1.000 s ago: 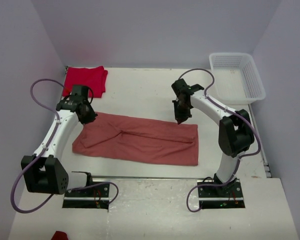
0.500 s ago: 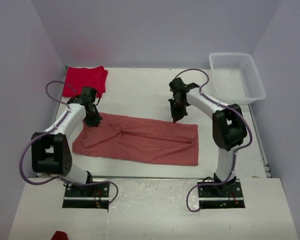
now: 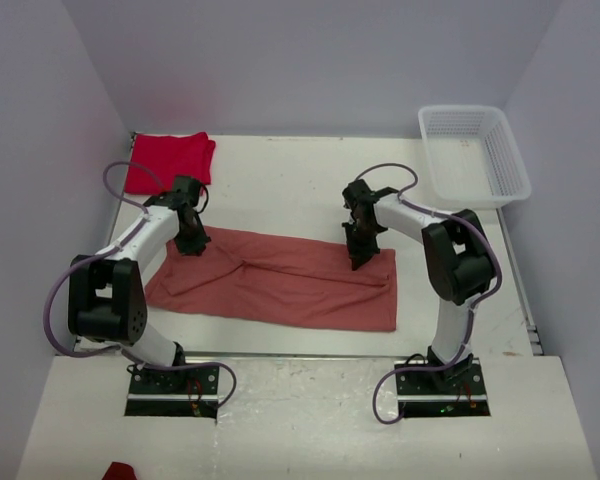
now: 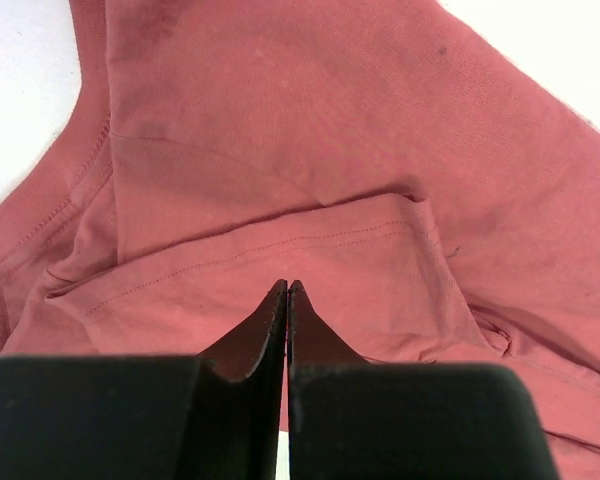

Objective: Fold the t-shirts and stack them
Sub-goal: Fold the other side of the tshirt into a rectangle, then rotate the tshirt 90 degrees

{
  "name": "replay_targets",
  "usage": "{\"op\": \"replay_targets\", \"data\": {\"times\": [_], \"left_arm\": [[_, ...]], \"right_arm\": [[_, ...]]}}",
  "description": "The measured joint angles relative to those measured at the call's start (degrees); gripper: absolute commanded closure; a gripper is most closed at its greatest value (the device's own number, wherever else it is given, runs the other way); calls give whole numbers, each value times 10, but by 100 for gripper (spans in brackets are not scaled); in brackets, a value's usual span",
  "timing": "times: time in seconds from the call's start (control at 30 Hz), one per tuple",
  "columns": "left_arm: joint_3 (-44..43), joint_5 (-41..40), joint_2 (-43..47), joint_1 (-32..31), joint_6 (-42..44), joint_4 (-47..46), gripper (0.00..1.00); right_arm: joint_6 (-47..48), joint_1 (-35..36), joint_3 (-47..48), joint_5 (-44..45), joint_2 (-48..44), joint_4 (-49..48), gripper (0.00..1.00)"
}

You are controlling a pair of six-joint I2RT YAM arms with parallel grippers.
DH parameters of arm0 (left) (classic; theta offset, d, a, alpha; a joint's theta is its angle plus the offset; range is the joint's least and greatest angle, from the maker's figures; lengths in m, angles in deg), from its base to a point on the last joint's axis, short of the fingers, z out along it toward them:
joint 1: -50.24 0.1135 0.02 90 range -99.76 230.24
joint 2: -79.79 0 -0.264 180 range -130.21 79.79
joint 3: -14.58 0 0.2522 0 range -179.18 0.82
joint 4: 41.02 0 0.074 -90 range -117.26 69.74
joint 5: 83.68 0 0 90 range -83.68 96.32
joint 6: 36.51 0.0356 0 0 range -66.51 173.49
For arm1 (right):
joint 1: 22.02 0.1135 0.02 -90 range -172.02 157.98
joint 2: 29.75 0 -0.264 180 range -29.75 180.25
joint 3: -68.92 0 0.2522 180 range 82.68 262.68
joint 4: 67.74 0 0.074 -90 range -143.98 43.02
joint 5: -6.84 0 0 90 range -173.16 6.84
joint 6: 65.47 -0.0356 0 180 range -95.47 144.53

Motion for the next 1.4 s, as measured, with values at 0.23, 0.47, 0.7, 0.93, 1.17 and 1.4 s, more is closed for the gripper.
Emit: {"op": "replay_targets", "data": {"times": [0.23, 0.47, 0.7, 0.93, 1.17, 1.4], "left_arm": [[0, -7, -3, 0, 0, -1, 100], [0, -12, -22, 0, 0, -2, 100], [0, -24, -15, -3, 1, -4, 100], [0, -41, -10, -17, 2, -9, 100], [0, -40, -26, -19, 1, -9, 100], [-5, -40, -25, -19, 13, -7, 100]], "right_arm": [[-4, 2, -31, -3, -24, -22, 100], [-24, 33, -122, -15, -109, -37, 100], [-73, 121, -219, 6, -312, -20, 100], [-65, 133, -91, -3, -224, -5, 95], [-34, 166, 250, -67, 72, 10, 73], [-13, 175, 427, -158, 169, 23, 62]]}}
